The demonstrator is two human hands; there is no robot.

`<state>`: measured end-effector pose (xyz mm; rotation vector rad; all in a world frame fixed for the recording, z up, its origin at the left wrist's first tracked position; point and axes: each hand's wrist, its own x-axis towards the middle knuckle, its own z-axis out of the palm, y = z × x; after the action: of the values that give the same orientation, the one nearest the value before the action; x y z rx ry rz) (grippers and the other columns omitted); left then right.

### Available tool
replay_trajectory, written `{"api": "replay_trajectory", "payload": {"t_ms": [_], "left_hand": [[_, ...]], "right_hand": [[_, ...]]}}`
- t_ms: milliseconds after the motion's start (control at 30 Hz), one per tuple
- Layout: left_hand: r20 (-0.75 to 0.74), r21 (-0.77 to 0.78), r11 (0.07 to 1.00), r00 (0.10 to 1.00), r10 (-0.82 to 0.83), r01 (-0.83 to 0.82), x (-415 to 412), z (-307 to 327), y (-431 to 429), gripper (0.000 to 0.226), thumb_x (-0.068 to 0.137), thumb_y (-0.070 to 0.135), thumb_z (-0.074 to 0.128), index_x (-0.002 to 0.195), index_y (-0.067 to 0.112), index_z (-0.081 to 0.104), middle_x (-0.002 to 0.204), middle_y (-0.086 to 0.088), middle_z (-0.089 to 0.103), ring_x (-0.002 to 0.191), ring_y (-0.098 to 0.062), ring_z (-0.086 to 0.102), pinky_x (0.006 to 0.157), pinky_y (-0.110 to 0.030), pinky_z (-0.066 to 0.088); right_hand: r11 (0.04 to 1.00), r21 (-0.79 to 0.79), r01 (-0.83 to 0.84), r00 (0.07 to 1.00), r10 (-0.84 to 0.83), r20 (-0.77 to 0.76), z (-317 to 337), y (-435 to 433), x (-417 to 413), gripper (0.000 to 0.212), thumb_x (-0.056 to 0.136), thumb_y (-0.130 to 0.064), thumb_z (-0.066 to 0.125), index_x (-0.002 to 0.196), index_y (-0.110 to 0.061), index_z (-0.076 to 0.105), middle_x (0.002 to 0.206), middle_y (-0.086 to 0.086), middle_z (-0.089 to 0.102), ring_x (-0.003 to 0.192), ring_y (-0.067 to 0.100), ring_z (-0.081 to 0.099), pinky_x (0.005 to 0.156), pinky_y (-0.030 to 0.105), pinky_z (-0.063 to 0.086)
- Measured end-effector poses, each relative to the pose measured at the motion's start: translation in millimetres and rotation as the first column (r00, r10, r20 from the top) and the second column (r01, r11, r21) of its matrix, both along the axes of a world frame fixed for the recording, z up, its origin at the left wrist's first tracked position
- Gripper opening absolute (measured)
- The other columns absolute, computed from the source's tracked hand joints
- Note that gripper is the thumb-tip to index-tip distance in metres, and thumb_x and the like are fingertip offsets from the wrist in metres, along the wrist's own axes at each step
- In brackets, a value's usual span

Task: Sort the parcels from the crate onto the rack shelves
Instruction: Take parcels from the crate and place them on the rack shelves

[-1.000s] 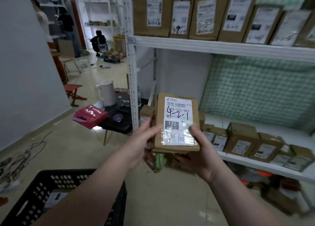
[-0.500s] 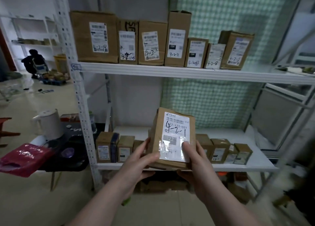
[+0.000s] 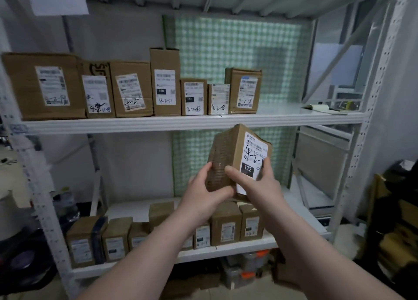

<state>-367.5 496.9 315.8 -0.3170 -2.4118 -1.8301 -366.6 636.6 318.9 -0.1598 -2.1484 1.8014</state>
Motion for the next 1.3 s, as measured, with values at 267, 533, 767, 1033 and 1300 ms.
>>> {"api": "replay_trajectory", "payload": {"t_ms": [267, 533, 767, 1033, 1300], "left_hand": [[-0.086, -0.123, 0.992, 0.996, 0.019, -0.029, -53.3, 20.0, 107.7, 0.092, 0.069, 0.04, 0.077, 0.146, 0.037, 0.027, 0.13, 0.007, 0.039, 0.116, -0.011, 0.048, 0.095, -0.025, 0.041], [-0.095, -0.238, 0.969, 0.991, -0.096, 0.072, -109.9, 40.2, 163.6, 0.091, 0.069, 0.039, 0.081, 0.145, 0.035, 0.031, 0.13, 0.015, 0.048, 0.113, -0.005, 0.052, 0.091, -0.019, 0.04], [-0.227, -0.438, 0.899, 0.967, -0.115, 0.004, -203.4, 50.7, 197.8, 0.081, 0.077, 0.06, 0.064, 0.146, 0.036, 0.029, 0.154, 0.007, 0.025, 0.14, -0.013, 0.026, 0.114, -0.036, 0.024], [-0.466, -0.696, 0.621, 0.885, -0.007, -0.361, -354.7, 68.4, 206.0, 0.066, 0.086, 0.048, 0.054, 0.146, 0.027, 0.033, 0.154, 0.003, 0.025, 0.141, -0.02, 0.023, 0.116, -0.049, 0.014], [-0.739, -0.562, 0.543, 0.674, 0.009, -0.624, -406.9, 45.8, 208.9, 0.037, 0.076, 0.042, 0.056, 0.1, 0.018, 0.07, 0.092, 0.001, 0.065, 0.088, -0.023, 0.059, 0.082, -0.035, 0.044]], "right_hand": [[0.994, -0.077, -0.08, 0.997, 0.08, 0.001, 16.3, 111.8, -62.4, 0.087, 0.041, -0.059, 0.083, 0.116, -0.054, 0.04, 0.115, -0.005, 0.064, 0.117, 0.023, 0.055, 0.095, 0.048, 0.051], [0.996, -0.068, 0.048, 0.998, -0.052, -0.046, 17.5, 174.9, -123.0, 0.108, 0.039, -0.057, 0.071, 0.138, -0.049, 0.028, 0.122, 0.004, 0.056, 0.108, 0.023, 0.056, 0.093, 0.048, 0.052], [0.962, 0.008, 0.273, 0.952, -0.269, -0.145, 46.1, 215.4, -190.4, 0.111, 0.053, -0.047, 0.079, 0.148, -0.047, 0.021, 0.136, 0.008, 0.043, 0.121, 0.028, 0.046, 0.103, 0.045, 0.044], [0.901, 0.087, 0.424, 0.873, -0.381, -0.305, 97.6, 234.9, -305.5, 0.109, 0.062, -0.04, 0.08, 0.15, -0.046, 0.016, 0.143, 0.011, 0.027, 0.135, 0.029, 0.029, 0.115, 0.044, 0.029], [0.832, 0.217, 0.511, 0.832, -0.415, -0.369, 78.1, 218.7, -388.0, 0.113, 0.064, -0.05, 0.078, 0.15, -0.049, 0.006, 0.15, 0.016, 0.018, 0.139, 0.033, 0.023, 0.116, 0.044, 0.021]]}}
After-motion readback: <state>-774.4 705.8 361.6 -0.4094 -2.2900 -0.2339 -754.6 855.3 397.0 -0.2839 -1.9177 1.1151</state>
